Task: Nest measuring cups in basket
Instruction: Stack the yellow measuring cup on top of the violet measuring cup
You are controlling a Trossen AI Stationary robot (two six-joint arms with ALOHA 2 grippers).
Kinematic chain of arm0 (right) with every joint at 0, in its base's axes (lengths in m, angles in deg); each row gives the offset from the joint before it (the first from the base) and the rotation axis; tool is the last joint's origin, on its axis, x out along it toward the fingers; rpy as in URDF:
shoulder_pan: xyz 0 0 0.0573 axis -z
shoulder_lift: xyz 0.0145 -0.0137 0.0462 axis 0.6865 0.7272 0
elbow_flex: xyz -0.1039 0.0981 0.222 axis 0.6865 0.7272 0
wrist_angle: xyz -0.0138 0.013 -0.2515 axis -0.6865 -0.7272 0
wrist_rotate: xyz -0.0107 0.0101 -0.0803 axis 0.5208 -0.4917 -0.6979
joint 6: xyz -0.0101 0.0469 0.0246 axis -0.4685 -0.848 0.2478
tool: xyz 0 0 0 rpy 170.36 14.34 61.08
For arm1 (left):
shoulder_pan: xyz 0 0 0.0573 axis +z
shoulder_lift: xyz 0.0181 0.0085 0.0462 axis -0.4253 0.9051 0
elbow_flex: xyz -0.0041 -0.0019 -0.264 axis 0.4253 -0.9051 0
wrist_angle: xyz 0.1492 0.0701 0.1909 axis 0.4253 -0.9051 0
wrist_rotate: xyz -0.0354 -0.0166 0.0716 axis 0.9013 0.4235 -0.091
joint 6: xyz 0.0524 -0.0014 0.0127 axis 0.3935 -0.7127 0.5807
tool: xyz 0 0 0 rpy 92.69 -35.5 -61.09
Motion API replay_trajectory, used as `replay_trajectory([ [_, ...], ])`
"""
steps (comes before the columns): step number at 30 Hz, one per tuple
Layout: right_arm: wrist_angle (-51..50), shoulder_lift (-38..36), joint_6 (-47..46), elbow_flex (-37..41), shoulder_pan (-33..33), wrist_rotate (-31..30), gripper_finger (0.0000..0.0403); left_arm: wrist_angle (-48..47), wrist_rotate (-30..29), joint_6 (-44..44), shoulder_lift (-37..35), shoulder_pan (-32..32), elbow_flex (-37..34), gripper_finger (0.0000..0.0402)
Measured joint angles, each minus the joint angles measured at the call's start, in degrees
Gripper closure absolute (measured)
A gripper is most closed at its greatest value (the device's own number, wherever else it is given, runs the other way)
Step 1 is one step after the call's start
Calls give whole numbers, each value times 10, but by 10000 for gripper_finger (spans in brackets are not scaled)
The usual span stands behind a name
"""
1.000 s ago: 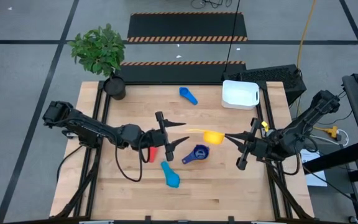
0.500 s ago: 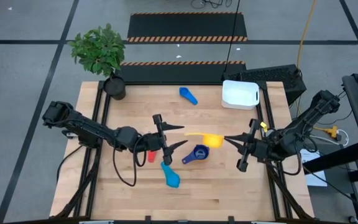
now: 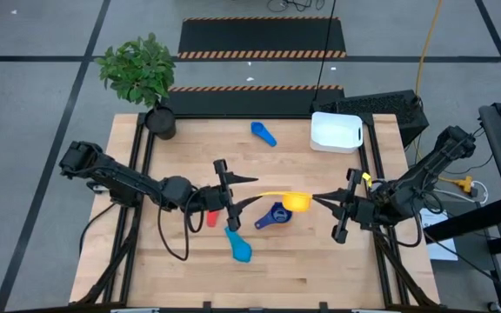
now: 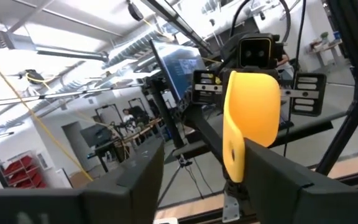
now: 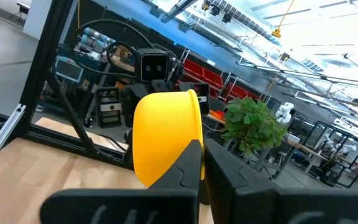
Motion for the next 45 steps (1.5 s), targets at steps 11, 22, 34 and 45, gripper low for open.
replay_trajectory([
  [11, 0, 0, 2, 0, 0, 0, 403, -21, 2, 4, 0, 4, 0, 324],
  [22, 0, 0, 1, 12, 17, 30, 403, -30, 76, -40, -1, 27, 0, 392],
  [34, 1, 0, 11, 12, 21, 9, 364, -61, 68, -7, -1, 27, 1, 396],
  [45, 0, -2, -7, 12, -34, -255, 264, -149, -47, 77, 0, -54, 0, 396],
])
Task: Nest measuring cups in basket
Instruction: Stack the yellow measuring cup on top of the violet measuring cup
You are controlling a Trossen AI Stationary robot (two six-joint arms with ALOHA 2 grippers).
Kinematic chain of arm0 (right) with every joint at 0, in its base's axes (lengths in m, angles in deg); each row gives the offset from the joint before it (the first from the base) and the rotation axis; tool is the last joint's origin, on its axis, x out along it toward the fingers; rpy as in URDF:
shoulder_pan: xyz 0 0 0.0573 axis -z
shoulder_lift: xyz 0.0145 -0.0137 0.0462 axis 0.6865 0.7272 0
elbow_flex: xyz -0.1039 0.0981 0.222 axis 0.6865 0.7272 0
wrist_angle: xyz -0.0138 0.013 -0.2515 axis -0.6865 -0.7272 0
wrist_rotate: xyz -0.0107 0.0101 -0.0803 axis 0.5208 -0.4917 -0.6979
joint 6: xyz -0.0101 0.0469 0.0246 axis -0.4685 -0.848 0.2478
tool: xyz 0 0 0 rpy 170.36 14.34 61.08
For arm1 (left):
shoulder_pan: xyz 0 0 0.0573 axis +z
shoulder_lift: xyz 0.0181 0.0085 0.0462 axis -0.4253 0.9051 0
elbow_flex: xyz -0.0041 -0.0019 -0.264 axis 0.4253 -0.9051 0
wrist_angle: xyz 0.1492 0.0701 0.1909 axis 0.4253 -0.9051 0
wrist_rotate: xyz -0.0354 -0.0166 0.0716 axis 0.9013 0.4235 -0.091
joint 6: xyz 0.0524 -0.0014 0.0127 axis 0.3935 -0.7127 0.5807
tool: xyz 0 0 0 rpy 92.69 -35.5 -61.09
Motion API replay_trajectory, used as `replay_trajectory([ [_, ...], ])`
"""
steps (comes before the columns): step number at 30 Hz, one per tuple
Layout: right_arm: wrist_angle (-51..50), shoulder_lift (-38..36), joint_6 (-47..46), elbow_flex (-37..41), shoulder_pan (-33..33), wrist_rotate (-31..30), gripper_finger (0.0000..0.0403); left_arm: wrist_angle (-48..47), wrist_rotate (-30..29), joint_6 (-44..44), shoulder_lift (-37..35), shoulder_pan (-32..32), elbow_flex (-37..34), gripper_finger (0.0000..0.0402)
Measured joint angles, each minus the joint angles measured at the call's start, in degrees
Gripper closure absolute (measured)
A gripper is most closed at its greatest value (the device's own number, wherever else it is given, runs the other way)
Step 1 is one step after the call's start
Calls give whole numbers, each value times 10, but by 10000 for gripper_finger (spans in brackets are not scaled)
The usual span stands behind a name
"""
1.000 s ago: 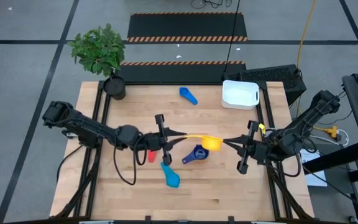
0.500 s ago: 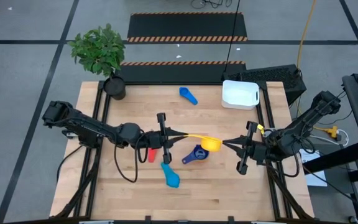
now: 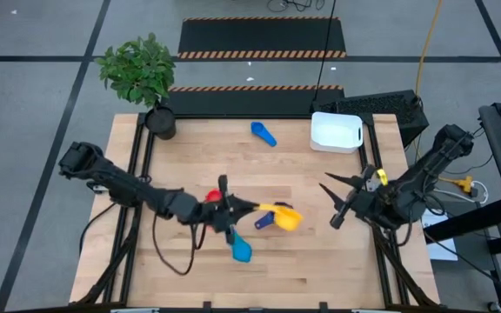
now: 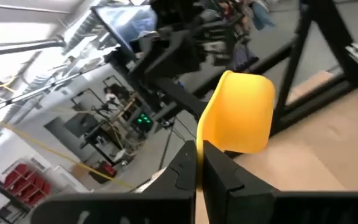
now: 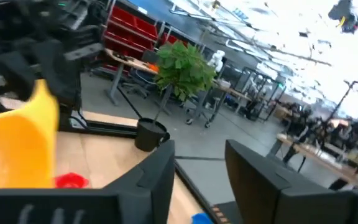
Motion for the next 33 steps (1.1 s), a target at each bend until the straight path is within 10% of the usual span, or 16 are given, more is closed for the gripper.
replay_trajectory([
  [15, -34, 0, -198, 0, -144, -16, 241, -52, -299, -10, 42, -213, 0, 396],
  [33, -13, 72, -398, 0, -243, -14, 241, -1, -314, 254, 192, -172, 62, 396],
])
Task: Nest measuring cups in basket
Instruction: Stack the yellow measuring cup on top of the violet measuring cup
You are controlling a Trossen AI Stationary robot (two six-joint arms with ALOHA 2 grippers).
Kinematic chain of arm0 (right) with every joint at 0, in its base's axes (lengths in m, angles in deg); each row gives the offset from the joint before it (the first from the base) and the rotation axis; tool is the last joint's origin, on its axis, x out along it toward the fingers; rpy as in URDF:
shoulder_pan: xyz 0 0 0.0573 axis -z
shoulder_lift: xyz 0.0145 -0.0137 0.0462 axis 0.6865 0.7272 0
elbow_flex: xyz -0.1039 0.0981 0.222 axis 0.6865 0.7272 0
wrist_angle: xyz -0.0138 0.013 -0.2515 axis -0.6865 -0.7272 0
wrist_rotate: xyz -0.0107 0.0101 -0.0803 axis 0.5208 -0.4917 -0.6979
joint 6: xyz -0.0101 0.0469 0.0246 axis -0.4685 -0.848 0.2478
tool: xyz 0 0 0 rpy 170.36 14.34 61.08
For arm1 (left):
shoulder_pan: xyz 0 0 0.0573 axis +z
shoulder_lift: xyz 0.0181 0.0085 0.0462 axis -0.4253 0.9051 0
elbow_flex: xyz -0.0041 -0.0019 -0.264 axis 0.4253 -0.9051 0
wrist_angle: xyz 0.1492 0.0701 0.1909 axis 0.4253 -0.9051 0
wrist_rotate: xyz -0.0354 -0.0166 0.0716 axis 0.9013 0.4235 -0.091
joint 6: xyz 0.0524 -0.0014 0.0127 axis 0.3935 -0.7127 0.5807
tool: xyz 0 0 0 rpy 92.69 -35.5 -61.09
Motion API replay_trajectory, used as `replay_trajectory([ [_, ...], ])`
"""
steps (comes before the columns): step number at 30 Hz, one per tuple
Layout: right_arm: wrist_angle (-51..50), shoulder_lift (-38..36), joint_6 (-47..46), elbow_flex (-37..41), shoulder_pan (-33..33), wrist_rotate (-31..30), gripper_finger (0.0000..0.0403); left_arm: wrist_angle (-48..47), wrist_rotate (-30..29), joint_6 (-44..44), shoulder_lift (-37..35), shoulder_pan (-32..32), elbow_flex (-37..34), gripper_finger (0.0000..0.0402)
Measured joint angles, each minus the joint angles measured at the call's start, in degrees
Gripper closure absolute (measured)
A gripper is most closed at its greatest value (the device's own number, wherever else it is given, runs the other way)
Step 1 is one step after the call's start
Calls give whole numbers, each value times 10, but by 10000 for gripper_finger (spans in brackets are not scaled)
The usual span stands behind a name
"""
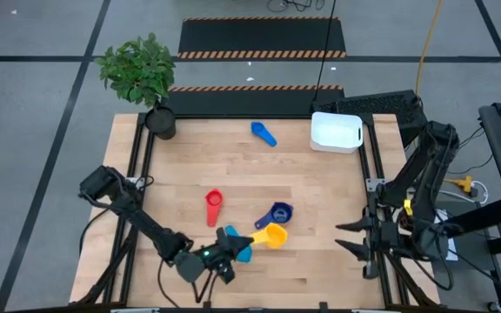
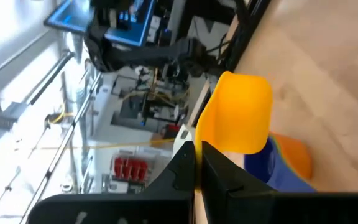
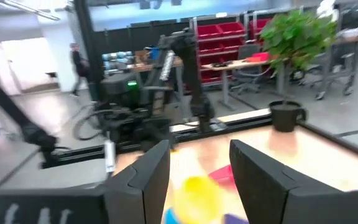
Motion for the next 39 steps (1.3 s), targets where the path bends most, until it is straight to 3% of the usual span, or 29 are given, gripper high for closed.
replay_trajectory([
  [7, 106, 41, 28, 0, -82, -3, 241, -5, 1, -4, 0, 14, 0, 396],
  [12, 163, 64, 54, 0, -100, -5, 241, -5, 1, 18, 0, 46, 0, 396],
  [34, 165, 56, 96, 0, -102, -6, 241, 2, 105, 13, 37, 122, -1, 397],
  [39, 165, 51, 117, 0, -102, -5, 241, -5, 107, 14, 37, 129, -1, 397],
])
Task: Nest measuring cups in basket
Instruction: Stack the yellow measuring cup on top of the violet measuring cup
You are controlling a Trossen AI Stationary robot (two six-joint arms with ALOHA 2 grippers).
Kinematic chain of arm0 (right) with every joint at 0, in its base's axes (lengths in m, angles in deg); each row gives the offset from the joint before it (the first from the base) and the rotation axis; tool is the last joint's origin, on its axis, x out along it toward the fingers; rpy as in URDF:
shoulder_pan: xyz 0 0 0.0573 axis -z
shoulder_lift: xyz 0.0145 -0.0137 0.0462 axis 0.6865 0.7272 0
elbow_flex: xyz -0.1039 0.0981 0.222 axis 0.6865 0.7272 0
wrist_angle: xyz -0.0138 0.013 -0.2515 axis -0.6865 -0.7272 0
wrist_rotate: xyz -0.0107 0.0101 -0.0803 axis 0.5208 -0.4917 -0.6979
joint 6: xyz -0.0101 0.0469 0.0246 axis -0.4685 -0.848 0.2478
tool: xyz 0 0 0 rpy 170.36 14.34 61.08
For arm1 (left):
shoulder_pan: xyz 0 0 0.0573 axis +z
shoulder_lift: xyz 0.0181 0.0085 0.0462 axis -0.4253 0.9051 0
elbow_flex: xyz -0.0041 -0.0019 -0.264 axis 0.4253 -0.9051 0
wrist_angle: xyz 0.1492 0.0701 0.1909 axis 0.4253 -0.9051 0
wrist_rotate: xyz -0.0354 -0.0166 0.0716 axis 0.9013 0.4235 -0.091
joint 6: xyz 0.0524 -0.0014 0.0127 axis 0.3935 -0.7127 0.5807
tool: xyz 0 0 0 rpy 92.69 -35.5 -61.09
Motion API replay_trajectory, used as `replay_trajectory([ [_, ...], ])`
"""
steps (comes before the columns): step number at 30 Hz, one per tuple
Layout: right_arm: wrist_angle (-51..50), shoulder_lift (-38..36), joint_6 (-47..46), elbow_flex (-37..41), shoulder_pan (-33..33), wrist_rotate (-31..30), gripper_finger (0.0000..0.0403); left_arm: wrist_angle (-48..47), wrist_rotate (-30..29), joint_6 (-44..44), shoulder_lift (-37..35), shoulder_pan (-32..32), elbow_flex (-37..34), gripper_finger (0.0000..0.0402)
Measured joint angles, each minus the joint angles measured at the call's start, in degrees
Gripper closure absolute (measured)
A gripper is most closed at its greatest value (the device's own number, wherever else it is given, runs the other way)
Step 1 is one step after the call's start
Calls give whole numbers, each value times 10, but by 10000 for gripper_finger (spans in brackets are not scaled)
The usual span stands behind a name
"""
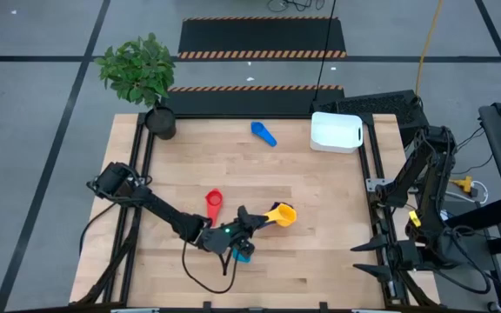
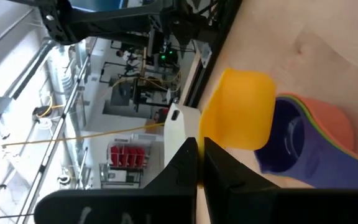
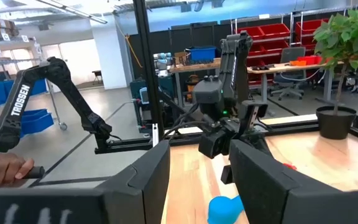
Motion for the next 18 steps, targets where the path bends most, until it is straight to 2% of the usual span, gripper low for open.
replay_trajectory([
  [8, 0, -8, 18, 0, 0, 0, 241, -11, 22, 0, 0, 13, 0, 397],
  [18, 0, -8, 25, 0, 0, 0, 241, -51, 44, -48, 0, 31, 0, 385],
])
